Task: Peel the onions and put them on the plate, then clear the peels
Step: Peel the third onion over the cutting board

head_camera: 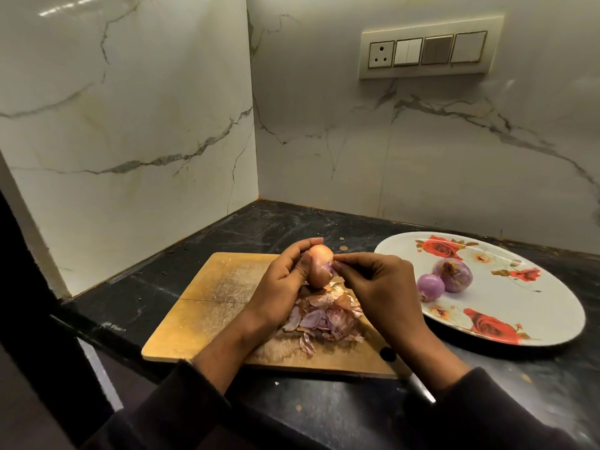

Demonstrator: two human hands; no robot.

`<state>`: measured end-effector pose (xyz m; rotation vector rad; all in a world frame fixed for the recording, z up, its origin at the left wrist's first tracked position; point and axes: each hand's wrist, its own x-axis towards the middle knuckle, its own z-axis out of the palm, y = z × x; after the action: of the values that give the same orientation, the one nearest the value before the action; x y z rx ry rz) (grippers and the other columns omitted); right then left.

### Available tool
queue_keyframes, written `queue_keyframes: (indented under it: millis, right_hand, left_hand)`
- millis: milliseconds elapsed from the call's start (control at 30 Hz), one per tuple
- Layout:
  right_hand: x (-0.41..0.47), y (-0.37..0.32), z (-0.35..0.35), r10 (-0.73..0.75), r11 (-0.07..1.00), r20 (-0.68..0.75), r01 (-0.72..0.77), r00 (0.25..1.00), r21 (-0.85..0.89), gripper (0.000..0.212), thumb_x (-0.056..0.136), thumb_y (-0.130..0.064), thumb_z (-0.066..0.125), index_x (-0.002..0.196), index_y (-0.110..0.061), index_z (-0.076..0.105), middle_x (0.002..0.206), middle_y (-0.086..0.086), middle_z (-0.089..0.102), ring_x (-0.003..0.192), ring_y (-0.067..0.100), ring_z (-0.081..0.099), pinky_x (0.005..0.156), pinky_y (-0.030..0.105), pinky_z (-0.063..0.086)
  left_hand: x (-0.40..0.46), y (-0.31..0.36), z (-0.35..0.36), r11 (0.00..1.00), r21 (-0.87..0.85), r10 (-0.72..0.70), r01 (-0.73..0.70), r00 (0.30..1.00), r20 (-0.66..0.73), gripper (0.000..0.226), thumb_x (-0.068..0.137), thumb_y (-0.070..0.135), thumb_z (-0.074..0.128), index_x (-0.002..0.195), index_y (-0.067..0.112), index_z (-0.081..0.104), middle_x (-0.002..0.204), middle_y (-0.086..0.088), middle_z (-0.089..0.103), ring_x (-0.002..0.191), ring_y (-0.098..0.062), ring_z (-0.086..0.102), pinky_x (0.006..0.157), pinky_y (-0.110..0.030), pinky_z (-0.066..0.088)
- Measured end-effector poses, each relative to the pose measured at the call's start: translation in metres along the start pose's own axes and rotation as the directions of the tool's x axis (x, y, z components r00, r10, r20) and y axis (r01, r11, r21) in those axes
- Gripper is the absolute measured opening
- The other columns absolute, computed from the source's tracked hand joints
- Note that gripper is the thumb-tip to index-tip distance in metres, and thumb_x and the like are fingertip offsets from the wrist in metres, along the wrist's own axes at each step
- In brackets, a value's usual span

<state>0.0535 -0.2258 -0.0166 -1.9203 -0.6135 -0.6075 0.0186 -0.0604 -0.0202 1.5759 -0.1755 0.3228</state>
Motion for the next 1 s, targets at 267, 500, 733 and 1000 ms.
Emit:
queue_keyframes:
  millis: [267, 500, 733, 1000]
  right_hand:
    - [-0.001, -0.010, -0.005, -0.156, 0.965, 0.119, 0.177, 0.981, -0.196, 0.016, 0.088, -0.015, 0.077, 0.104, -0.014, 0.080, 0.088, -0.001, 0.079, 0.072, 0.001, 0.067, 0.068, 0.006, 0.046]
    - [-0.002, -0.010, -0.001, -0.154, 0.970, 0.054, 0.161, 0.987, -0.183, 0.017, 0.089, -0.016, 0.076, 0.105, -0.016, 0.079, 0.093, -0.002, 0.079, 0.080, 0.005, 0.070, 0.073, 0.015, 0.054]
    - [-0.007, -0.015, 0.008, -0.066, 0.995, 0.019, 0.067, 0.998, -0.069, 0.015, 0.081, -0.018, 0.084, 0.090, -0.022, 0.073, 0.087, -0.009, 0.069, 0.081, 0.005, 0.065, 0.067, 0.022, 0.053]
    - [-0.006, -0.012, 0.011, -0.086, 0.992, 0.021, 0.087, 0.996, -0.094, 0.033, 0.083, -0.001, 0.077, 0.082, -0.029, 0.059, 0.084, -0.013, 0.054, 0.080, 0.005, 0.054, 0.067, 0.013, 0.040]
  left_hand:
    - [0.002, -0.003, -0.001, 0.995, 0.097, -0.024, 0.023, 1.000, 0.009, 0.042, 0.101, 0.044, 0.039, 0.129, 0.027, 0.064, 0.126, -0.005, 0.065, 0.112, -0.021, 0.067, 0.096, -0.047, 0.056]
    - [0.002, -0.003, 0.000, 0.998, 0.059, -0.007, 0.008, 1.000, -0.016, 0.043, 0.098, 0.046, 0.039, 0.125, 0.024, 0.063, 0.118, -0.005, 0.066, 0.103, -0.020, 0.068, 0.087, -0.037, 0.060]
    - [0.001, -0.002, -0.001, 0.999, 0.023, -0.023, 0.023, 1.000, 0.005, 0.044, 0.095, 0.045, 0.046, 0.127, 0.017, 0.057, 0.113, -0.010, 0.066, 0.094, -0.024, 0.069, 0.084, -0.041, 0.059]
    - [0.000, -0.002, 0.000, 0.999, -0.018, -0.029, 0.029, 1.000, 0.000, 0.044, 0.091, 0.041, 0.053, 0.128, 0.016, 0.054, 0.113, -0.005, 0.065, 0.095, -0.019, 0.071, 0.083, -0.035, 0.060]
